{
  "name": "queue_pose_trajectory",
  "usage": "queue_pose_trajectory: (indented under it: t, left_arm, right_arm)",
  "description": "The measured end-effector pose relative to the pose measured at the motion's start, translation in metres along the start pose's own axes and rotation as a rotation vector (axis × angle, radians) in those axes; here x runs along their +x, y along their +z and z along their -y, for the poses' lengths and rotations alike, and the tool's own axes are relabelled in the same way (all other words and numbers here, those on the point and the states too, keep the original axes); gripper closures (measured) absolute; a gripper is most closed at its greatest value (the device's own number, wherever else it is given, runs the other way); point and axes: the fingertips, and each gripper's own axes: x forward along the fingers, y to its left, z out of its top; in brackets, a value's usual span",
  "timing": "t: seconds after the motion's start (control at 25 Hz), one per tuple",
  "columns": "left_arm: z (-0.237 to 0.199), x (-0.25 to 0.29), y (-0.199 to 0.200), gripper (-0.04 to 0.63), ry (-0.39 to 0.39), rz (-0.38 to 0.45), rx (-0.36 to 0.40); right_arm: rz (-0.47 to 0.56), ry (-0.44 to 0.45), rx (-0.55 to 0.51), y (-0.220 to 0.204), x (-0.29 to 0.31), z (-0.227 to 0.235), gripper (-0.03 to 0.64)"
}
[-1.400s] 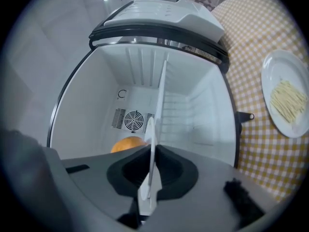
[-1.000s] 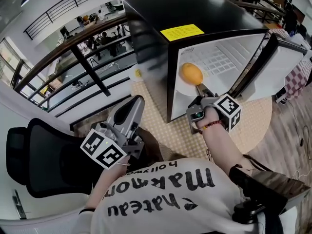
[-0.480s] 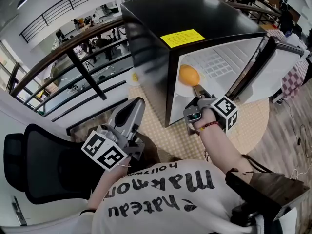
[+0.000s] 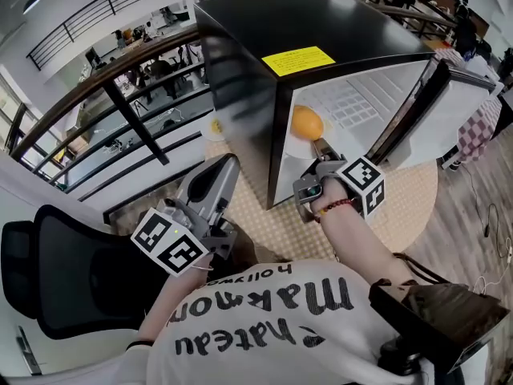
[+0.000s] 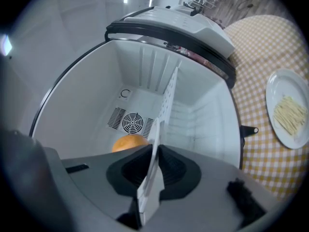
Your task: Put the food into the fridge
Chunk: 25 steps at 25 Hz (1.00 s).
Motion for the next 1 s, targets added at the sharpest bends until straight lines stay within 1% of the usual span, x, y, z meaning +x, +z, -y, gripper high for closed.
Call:
queue_pose_trajectory:
  t: [0.12,0.28,0.6,1.0]
  left_arm:
    - [0.0015,0.0026,0.0004,0.592,-0.008,0.005,0.004]
    - [0.0011,0.0051,0.0006,0.592,-0.009,0.012,0.001]
    - [-0.0006,0.0043,0.004,0.592,-0.008,0.025,0.002]
    - [0.0016,0.0004,0.0093,0.592,-0.011,0.037,0.02]
  right_arm:
    - [0.013,-0.018,-0.03,0.0002,-0.0003,0.0002,0.581]
    - [0.022,-0.041,-0.036,0.0015,0.0009,0.0008,0.581]
    - [0.036,-0.054,-0.07,0.0011,0.0027,-0.0004,0.574]
    - [0.047,-0.054,-0.058,0.0,0.0014,0.0014,0.564]
